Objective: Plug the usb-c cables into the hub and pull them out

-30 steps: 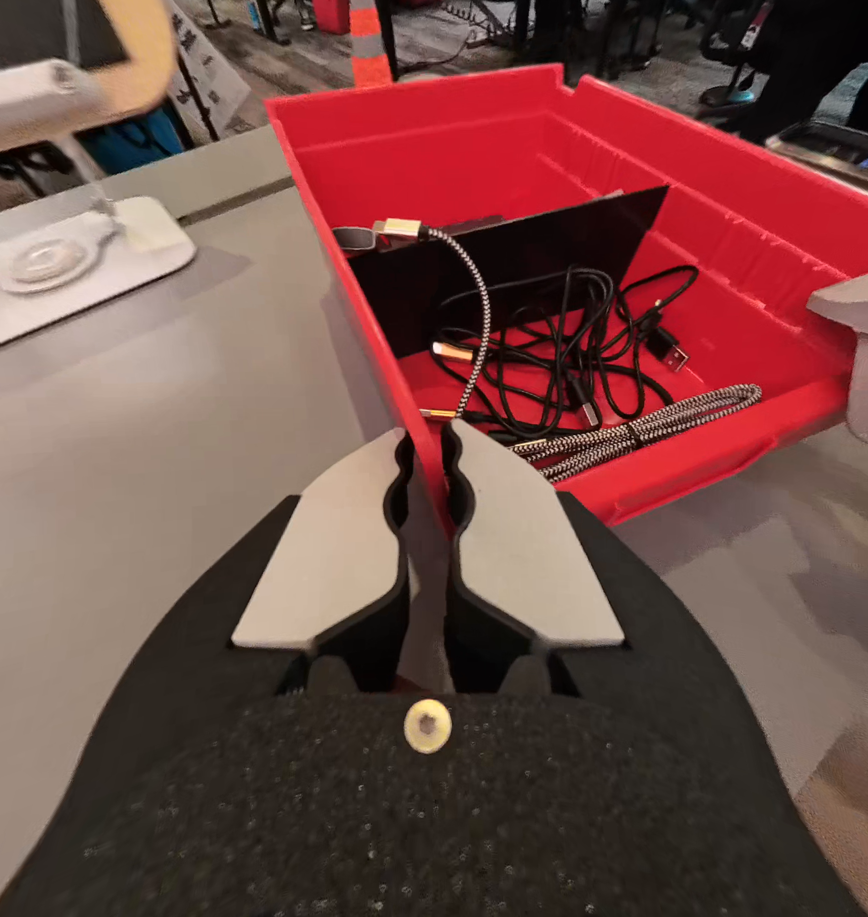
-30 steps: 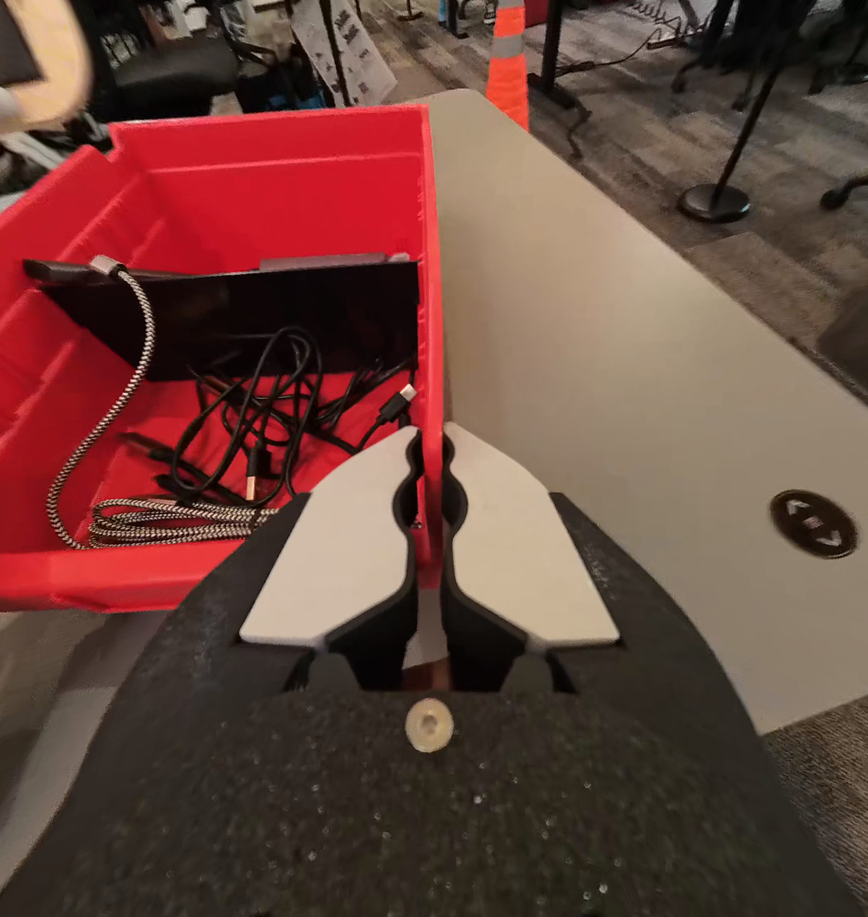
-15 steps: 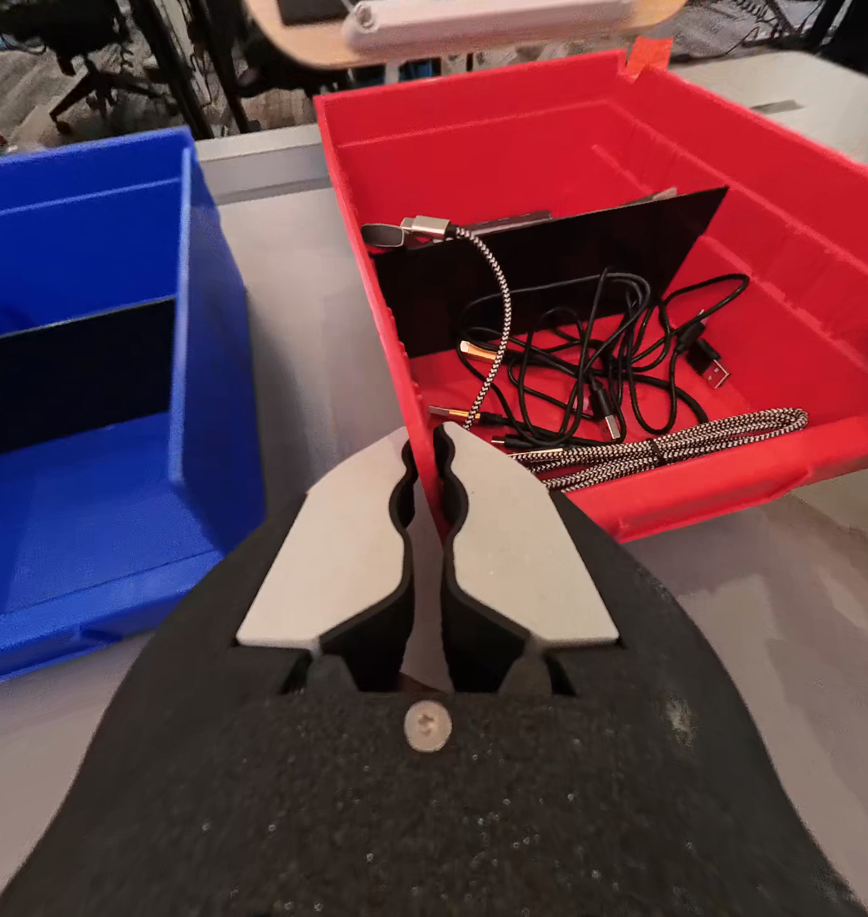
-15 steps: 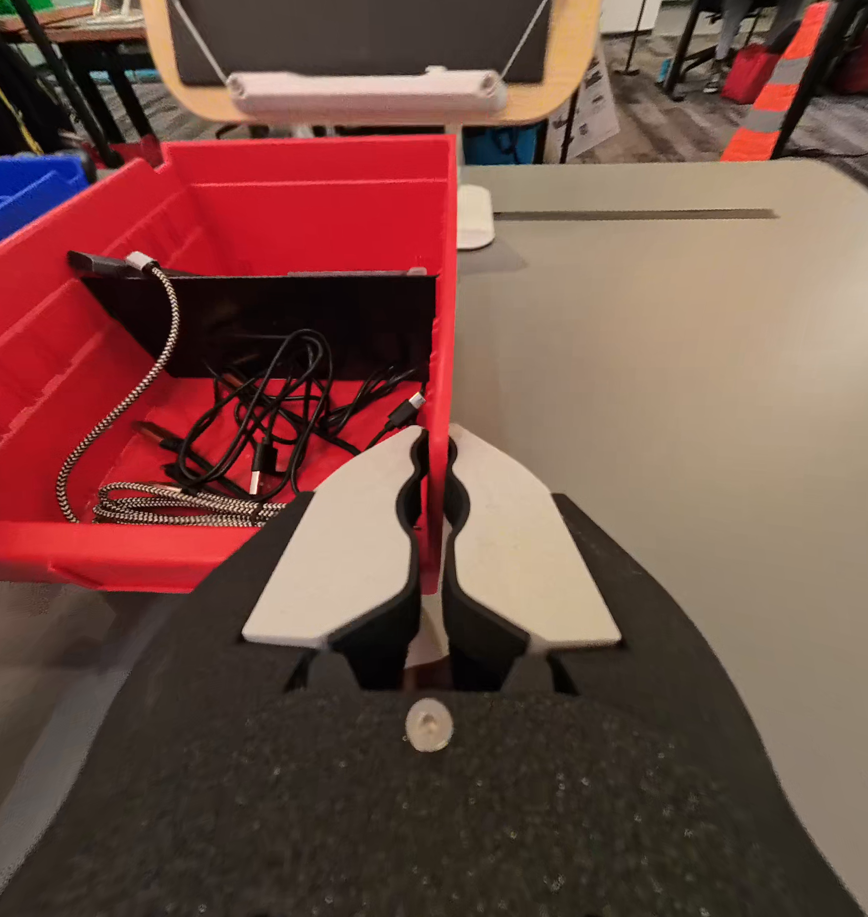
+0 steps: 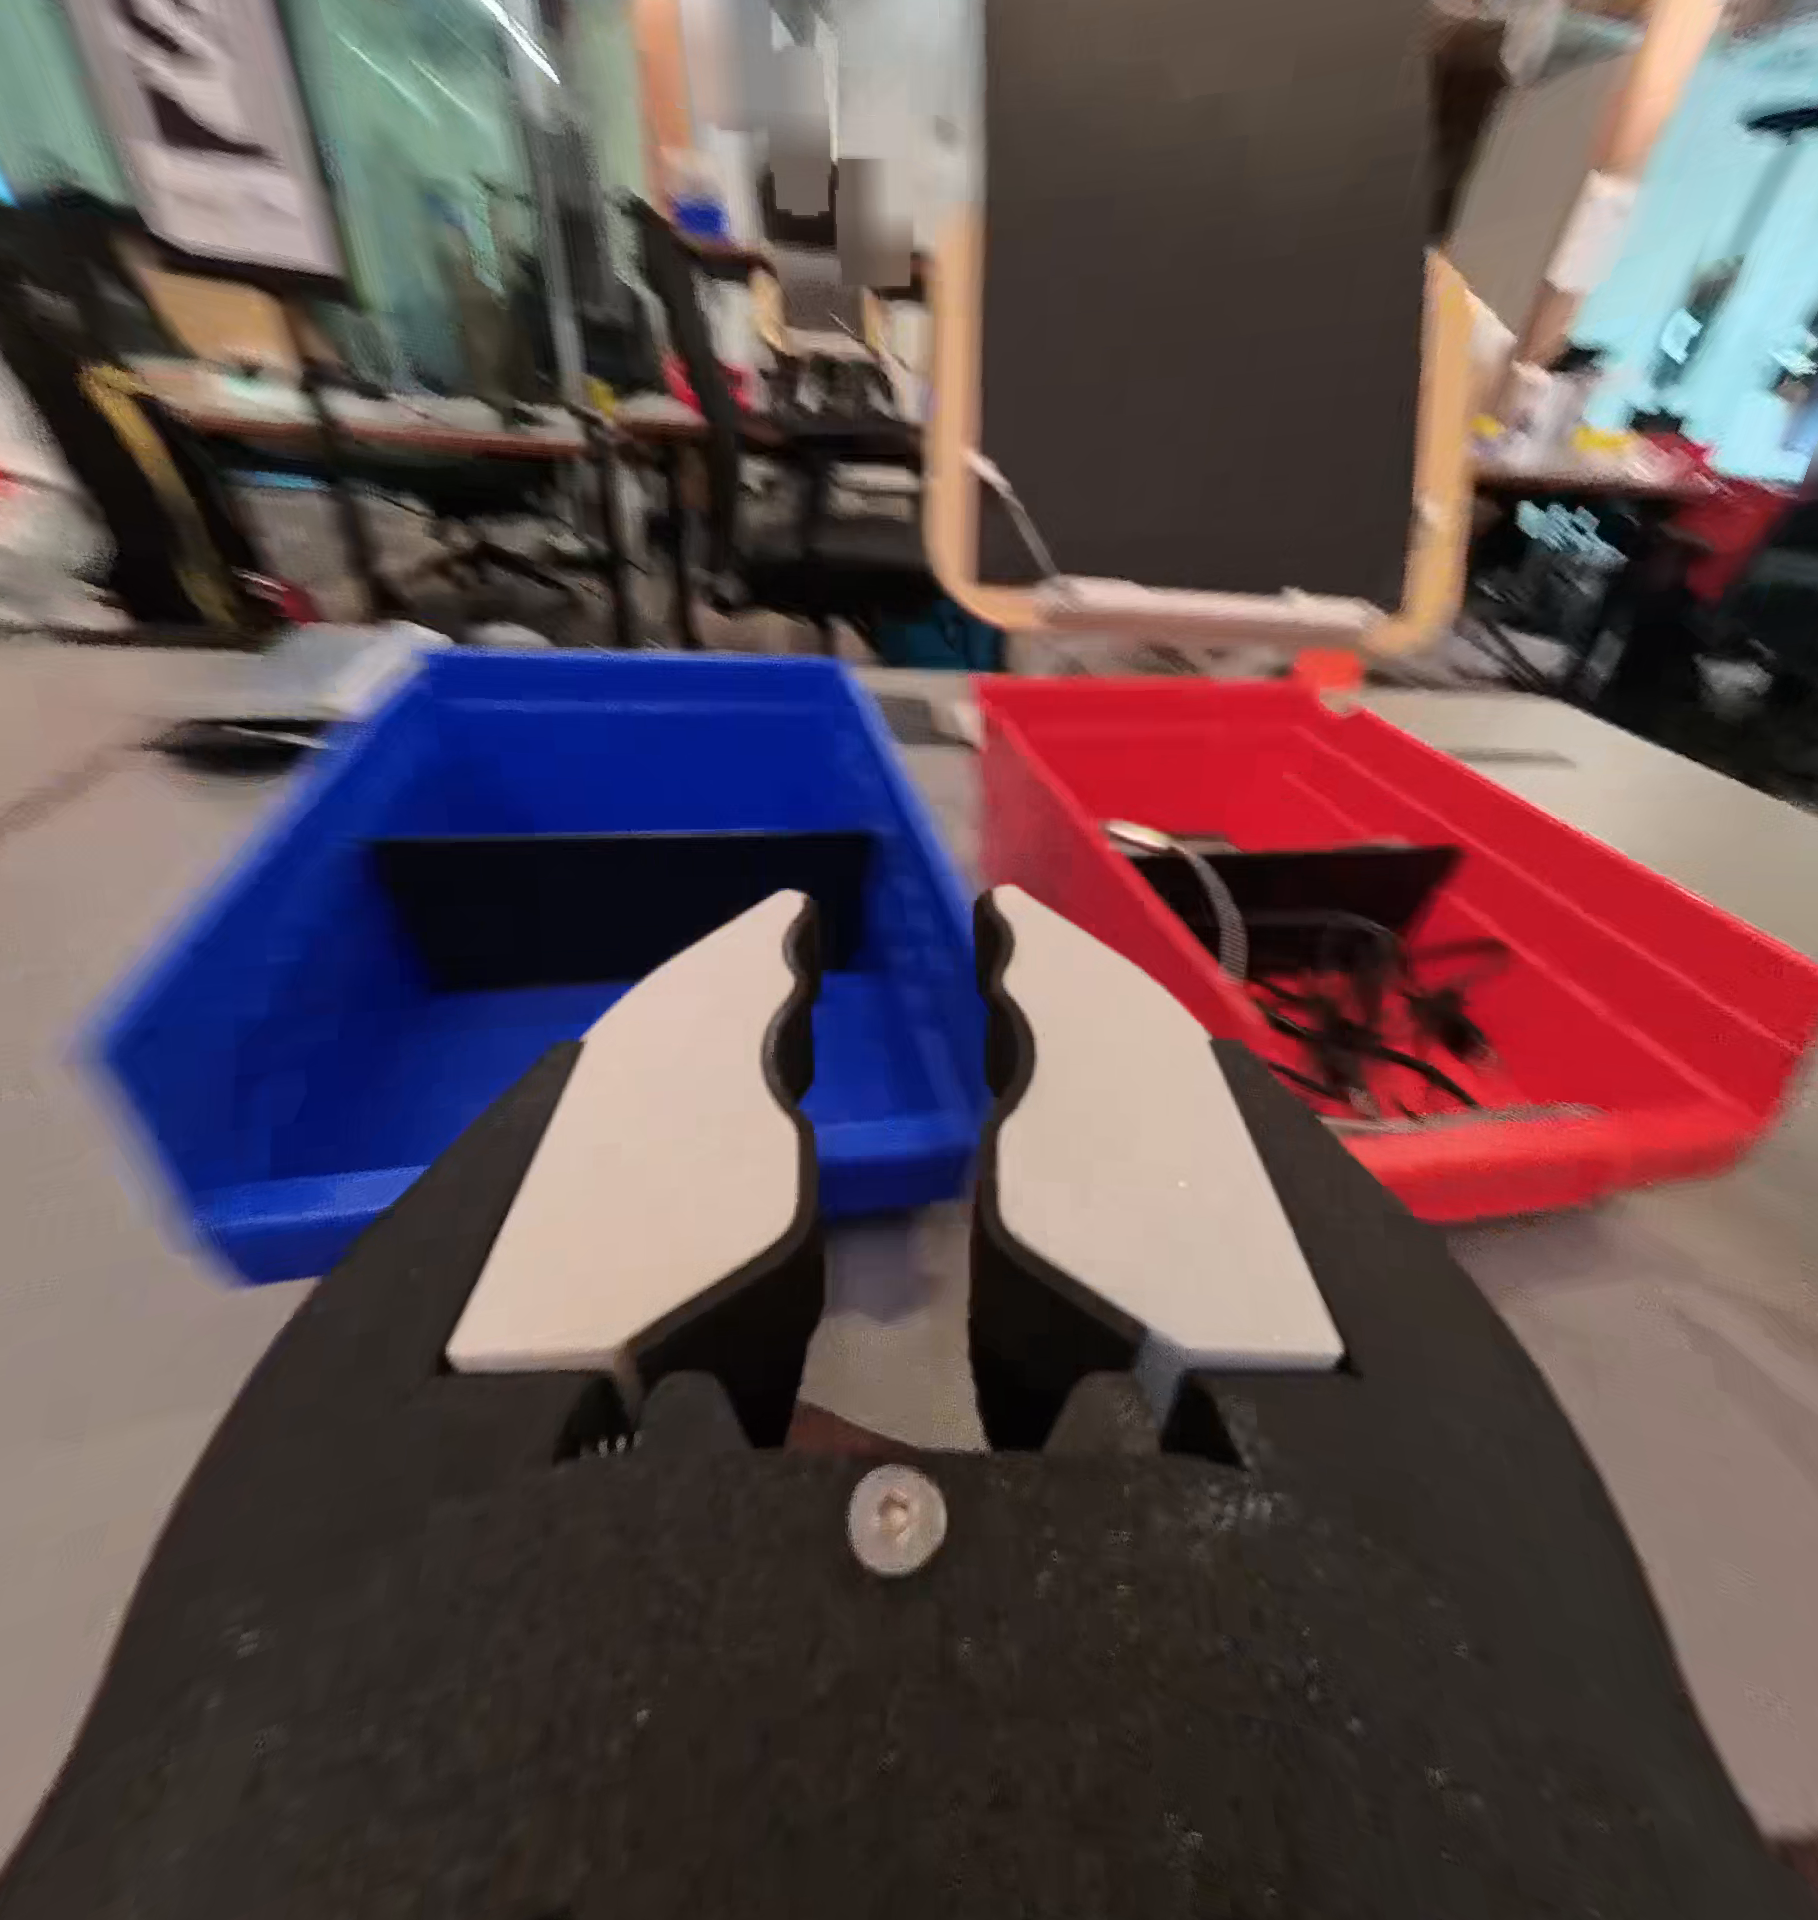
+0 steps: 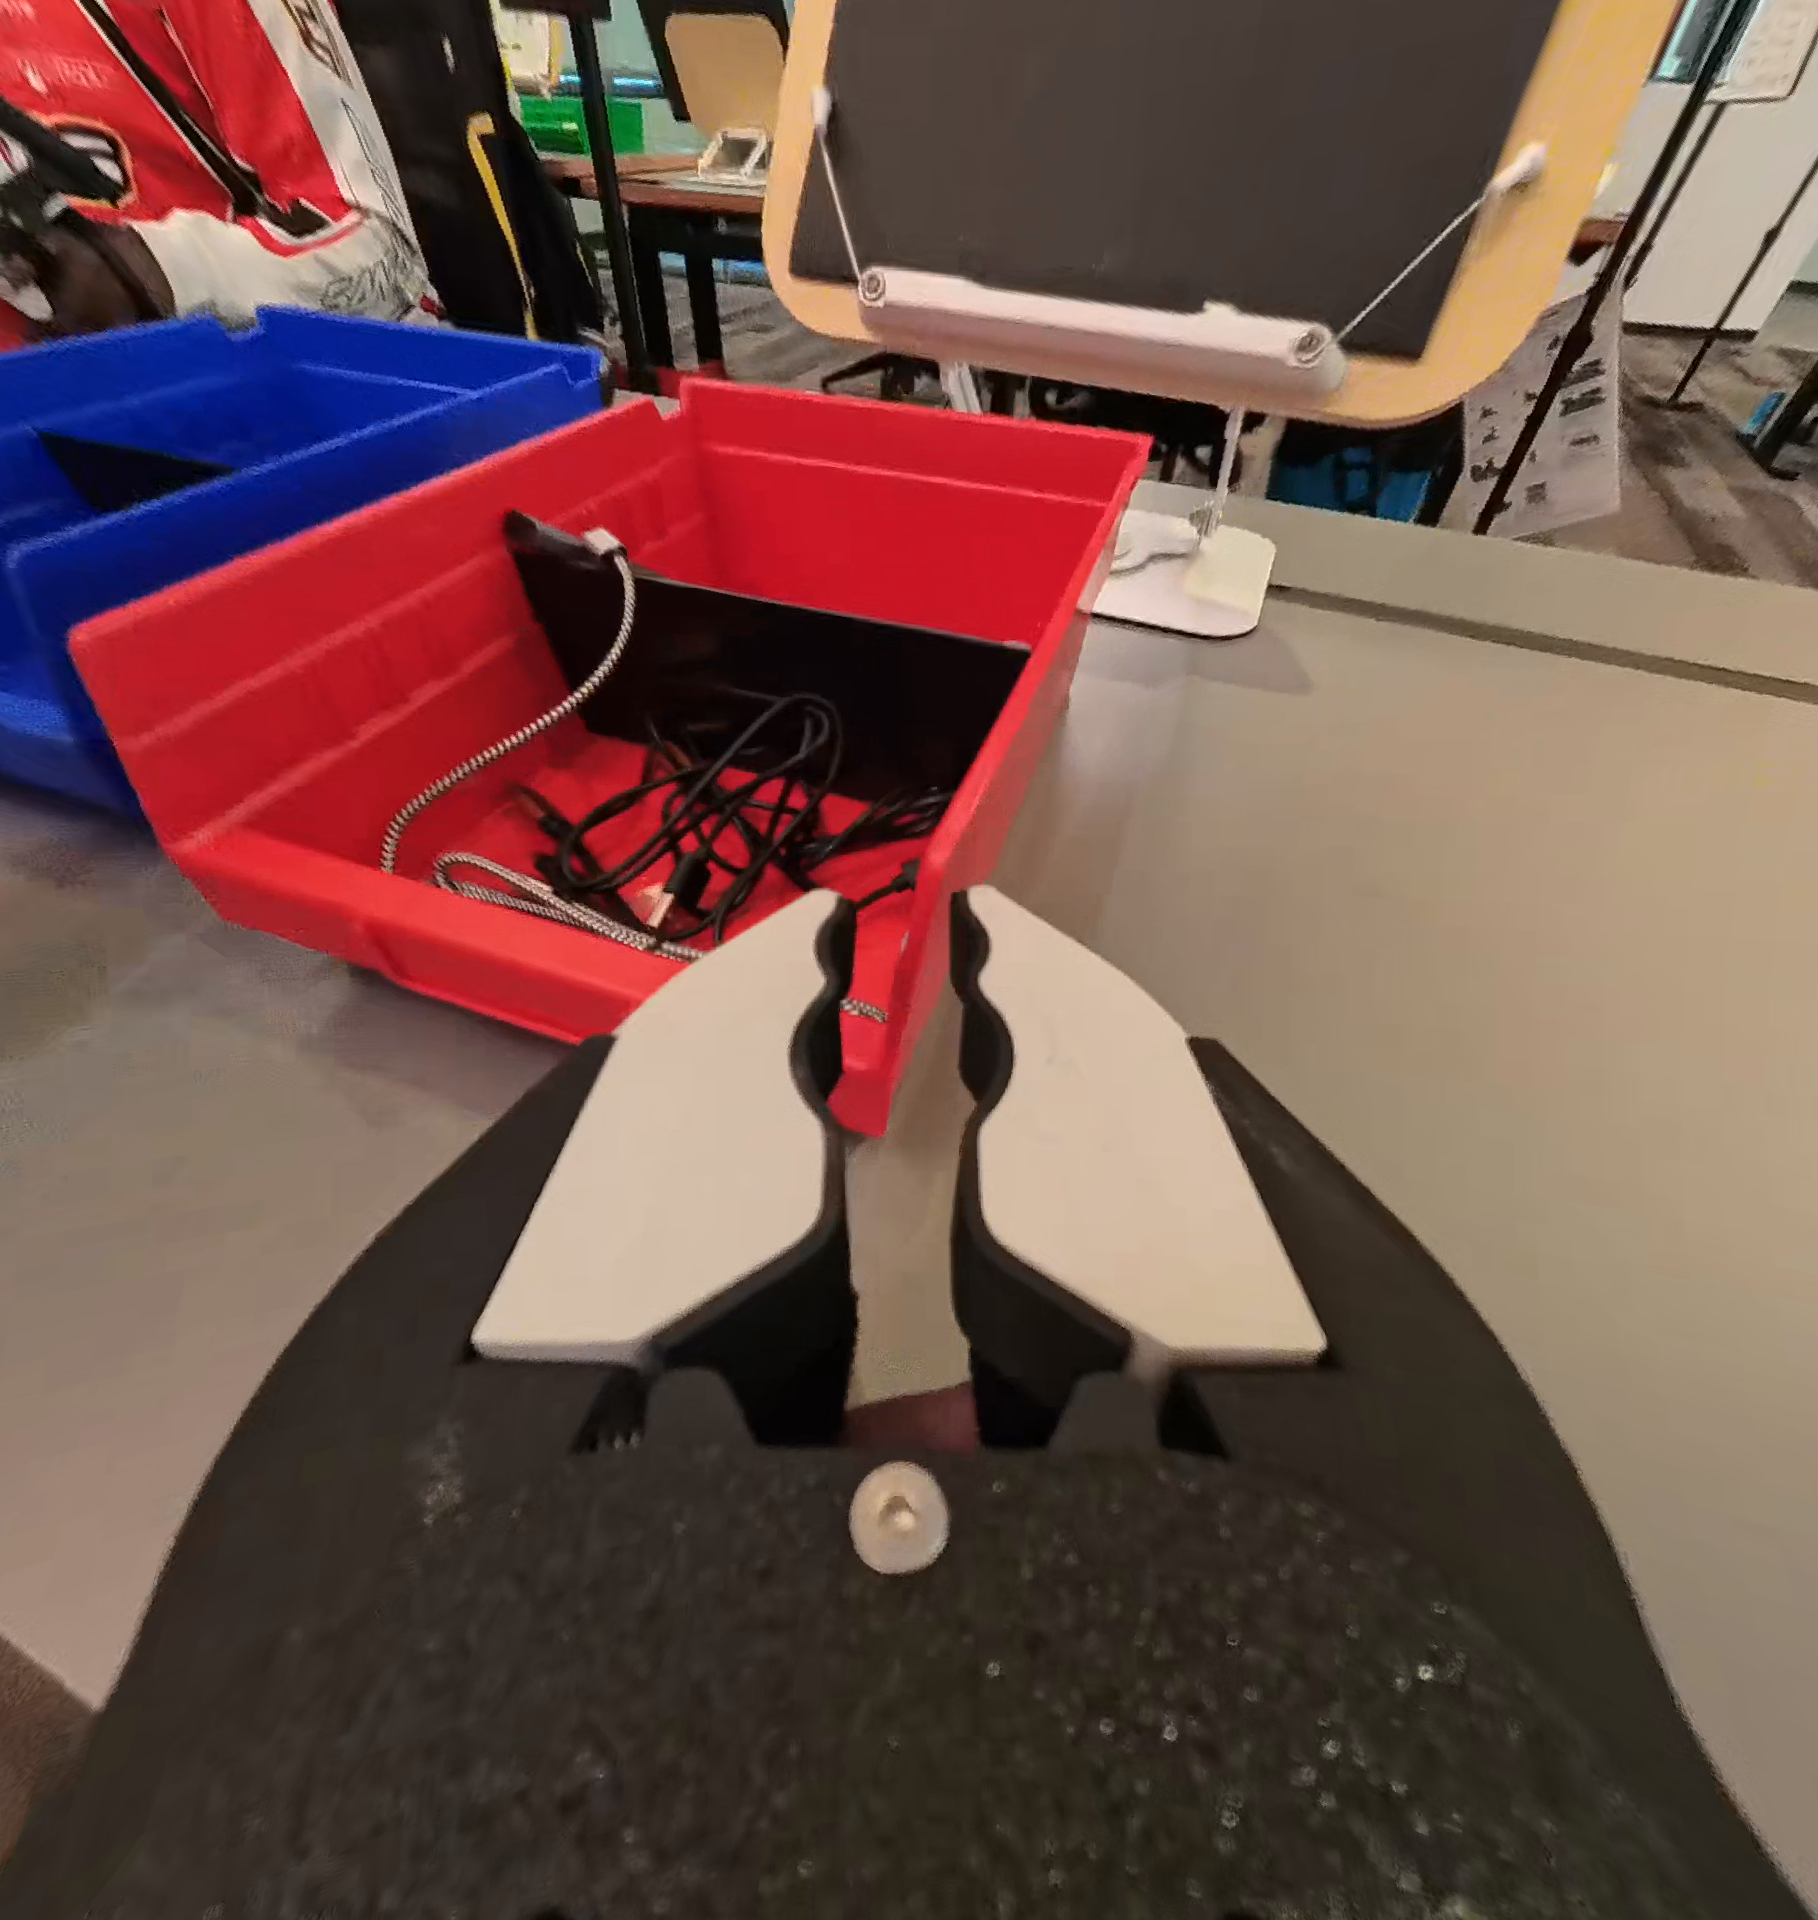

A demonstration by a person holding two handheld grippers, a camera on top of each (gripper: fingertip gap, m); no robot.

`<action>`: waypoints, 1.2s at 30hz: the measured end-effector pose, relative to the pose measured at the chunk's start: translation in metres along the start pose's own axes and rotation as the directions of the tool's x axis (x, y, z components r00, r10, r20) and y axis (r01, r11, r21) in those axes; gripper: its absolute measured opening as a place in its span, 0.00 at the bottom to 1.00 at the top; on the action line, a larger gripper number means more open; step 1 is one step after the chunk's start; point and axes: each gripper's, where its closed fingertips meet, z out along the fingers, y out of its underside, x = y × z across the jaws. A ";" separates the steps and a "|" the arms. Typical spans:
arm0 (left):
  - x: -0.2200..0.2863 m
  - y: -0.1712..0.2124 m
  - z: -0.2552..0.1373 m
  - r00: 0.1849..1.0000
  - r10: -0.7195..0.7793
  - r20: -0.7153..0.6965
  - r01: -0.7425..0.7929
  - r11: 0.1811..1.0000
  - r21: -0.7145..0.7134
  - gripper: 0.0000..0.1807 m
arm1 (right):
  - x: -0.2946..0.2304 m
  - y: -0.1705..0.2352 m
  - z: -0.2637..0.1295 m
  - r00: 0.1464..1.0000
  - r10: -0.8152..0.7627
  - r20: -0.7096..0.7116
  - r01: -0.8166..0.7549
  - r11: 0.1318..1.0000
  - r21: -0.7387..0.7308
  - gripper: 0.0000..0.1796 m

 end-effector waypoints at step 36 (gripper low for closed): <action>-0.107 0.088 -0.101 0.979 0.044 0.199 0.042 0.913 -0.406 0.02 | -0.240 0.012 0.053 0.992 0.029 0.120 -0.002 0.976 -0.217 0.04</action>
